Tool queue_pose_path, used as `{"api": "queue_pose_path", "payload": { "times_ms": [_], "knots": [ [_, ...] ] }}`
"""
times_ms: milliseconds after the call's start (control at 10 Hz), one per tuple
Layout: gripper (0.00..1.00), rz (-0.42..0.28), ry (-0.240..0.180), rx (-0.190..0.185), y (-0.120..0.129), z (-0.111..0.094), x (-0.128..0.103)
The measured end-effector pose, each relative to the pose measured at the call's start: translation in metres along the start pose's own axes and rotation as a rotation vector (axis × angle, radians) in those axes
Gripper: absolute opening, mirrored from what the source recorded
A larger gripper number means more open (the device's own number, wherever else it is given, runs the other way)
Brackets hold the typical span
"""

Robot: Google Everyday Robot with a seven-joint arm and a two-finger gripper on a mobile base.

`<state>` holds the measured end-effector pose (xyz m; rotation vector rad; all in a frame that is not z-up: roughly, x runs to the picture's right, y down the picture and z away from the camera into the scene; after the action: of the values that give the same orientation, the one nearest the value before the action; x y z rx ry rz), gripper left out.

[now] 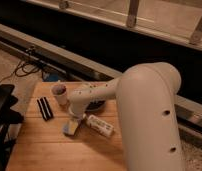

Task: Place the white sponge in the ceramic bowl

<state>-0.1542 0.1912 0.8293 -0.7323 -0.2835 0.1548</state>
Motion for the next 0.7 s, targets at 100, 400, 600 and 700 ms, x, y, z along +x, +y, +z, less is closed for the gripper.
{"api": "queue_pose_path", "payload": {
  "times_ms": [100, 400, 600, 700],
  "knots": [
    [0.23, 0.0, 0.056, 0.024, -0.005, -0.007, -0.005],
    [0.01, -0.006, 0.118, 0.102, -0.026, -0.051, -0.014],
    [0.0, -0.01, 0.114, 0.163, -0.038, -0.093, -0.029],
    [0.0, -0.001, 0.106, 0.215, -0.048, -0.122, -0.025]
  ]
}}
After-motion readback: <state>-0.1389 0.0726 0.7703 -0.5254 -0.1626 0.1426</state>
